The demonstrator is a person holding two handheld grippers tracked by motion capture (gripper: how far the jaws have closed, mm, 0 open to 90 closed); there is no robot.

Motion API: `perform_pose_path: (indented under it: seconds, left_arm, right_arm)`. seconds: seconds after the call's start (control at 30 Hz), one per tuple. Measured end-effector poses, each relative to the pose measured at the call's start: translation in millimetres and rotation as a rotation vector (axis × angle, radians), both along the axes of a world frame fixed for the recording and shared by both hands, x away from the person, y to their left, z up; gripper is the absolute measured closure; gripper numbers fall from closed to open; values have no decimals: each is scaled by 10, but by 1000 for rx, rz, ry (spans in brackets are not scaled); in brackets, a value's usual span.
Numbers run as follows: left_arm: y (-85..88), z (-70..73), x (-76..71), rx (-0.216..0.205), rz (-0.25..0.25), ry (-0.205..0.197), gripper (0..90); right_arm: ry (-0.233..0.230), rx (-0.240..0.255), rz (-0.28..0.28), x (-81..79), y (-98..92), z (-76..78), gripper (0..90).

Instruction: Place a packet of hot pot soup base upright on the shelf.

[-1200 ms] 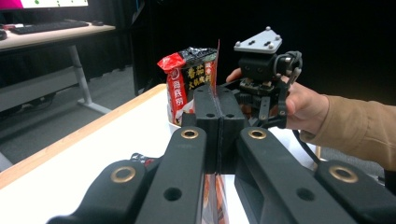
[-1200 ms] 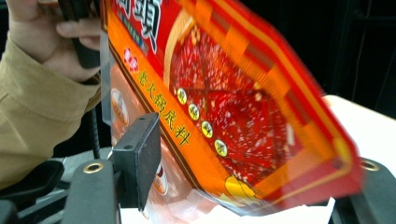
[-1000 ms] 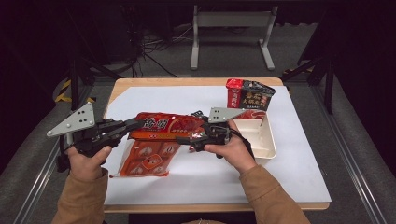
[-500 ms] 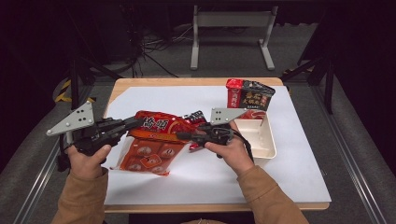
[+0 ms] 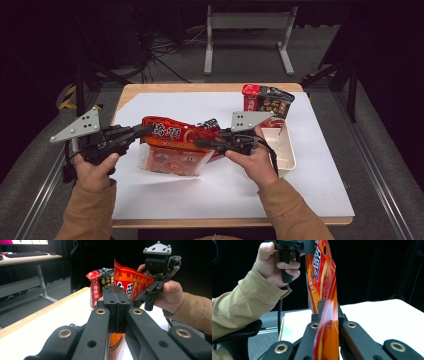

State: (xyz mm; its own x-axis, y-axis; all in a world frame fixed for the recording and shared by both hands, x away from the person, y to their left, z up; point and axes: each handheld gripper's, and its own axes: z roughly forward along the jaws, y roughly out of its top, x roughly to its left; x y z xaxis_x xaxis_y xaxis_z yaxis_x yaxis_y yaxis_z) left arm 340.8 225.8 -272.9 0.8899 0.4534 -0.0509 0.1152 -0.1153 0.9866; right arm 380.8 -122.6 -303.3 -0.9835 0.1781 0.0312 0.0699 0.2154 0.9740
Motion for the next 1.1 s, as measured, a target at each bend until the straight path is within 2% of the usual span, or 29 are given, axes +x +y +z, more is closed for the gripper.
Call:
perform_pose_path:
  seconds: [0.17,0.2,0.27,0.57,0.73,0.77,0.9,1.1]
  left_arm:
    - [-22,-18,18,6,-1,7,892]
    - [-33,-34,32,6,-4,16,888]
    - [-40,-42,41,10,-4,19,875]
    - [-41,-60,61,10,5,30,777]
    - [-30,-81,90,9,11,39,710]
    - [-27,-89,101,4,15,45,668]
    - [-14,-118,131,-7,22,51,619]
    - [-20,-151,161,7,33,58,587]
  right_arm:
    - [0,-33,5,-47,-28,112,898]
    - [-5,-58,3,-79,-40,178,898]
    - [-2,-75,2,-104,-47,225,898]
    - [-27,-136,-27,-155,-84,349,898]
    - [-27,-150,-46,-157,-138,398,898]
    - [-39,-163,-62,-168,-167,434,897]
    - [-56,-177,-77,-194,-198,491,898]
    - [-64,-187,-108,-206,-293,606,897]
